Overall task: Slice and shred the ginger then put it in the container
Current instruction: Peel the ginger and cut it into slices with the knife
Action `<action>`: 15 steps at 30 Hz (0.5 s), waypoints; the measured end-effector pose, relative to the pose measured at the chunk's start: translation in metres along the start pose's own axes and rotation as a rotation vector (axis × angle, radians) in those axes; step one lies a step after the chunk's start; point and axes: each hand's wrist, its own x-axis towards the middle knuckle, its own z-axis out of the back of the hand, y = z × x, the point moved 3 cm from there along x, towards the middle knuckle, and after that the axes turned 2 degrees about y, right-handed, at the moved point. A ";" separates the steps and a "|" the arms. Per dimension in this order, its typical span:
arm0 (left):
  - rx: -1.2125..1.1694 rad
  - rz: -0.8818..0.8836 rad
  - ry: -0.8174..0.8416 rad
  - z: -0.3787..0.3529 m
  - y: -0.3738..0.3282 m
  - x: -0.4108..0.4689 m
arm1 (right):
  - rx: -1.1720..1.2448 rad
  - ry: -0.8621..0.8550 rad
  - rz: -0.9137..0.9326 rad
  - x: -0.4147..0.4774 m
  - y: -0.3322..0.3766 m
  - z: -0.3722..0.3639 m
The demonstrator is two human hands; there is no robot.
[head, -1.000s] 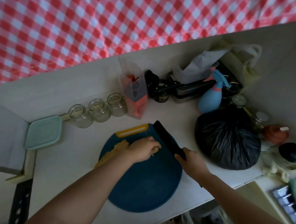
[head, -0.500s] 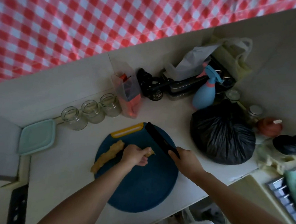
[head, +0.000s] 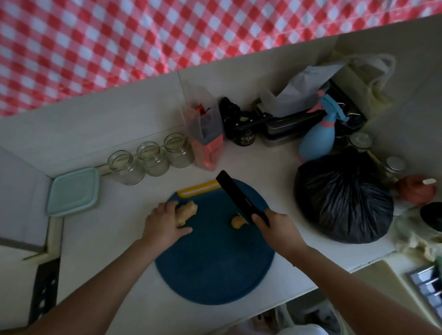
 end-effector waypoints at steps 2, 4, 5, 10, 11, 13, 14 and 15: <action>-0.058 0.031 0.073 -0.008 0.019 -0.003 | 0.007 0.012 0.003 -0.003 0.004 -0.003; -0.120 -0.027 0.043 -0.010 0.027 -0.007 | -0.004 0.025 0.013 -0.005 0.005 -0.006; -0.155 -0.061 0.025 -0.009 0.028 -0.009 | -0.015 0.032 0.017 -0.006 0.006 -0.007; -0.231 -0.187 0.013 -0.012 0.015 -0.024 | -0.037 0.021 0.048 -0.011 0.012 -0.012; -0.240 -0.201 0.000 -0.014 0.010 -0.028 | -0.046 0.014 0.065 -0.013 0.014 -0.013; -0.257 -0.218 -0.035 -0.021 0.000 -0.038 | -0.060 0.024 0.097 -0.016 0.018 -0.016; -0.263 -0.223 -0.049 -0.025 -0.004 -0.042 | -0.051 0.041 0.109 -0.018 0.019 -0.018; -0.267 -0.227 -0.052 -0.029 -0.007 -0.047 | -0.038 0.063 0.119 -0.020 0.020 -0.020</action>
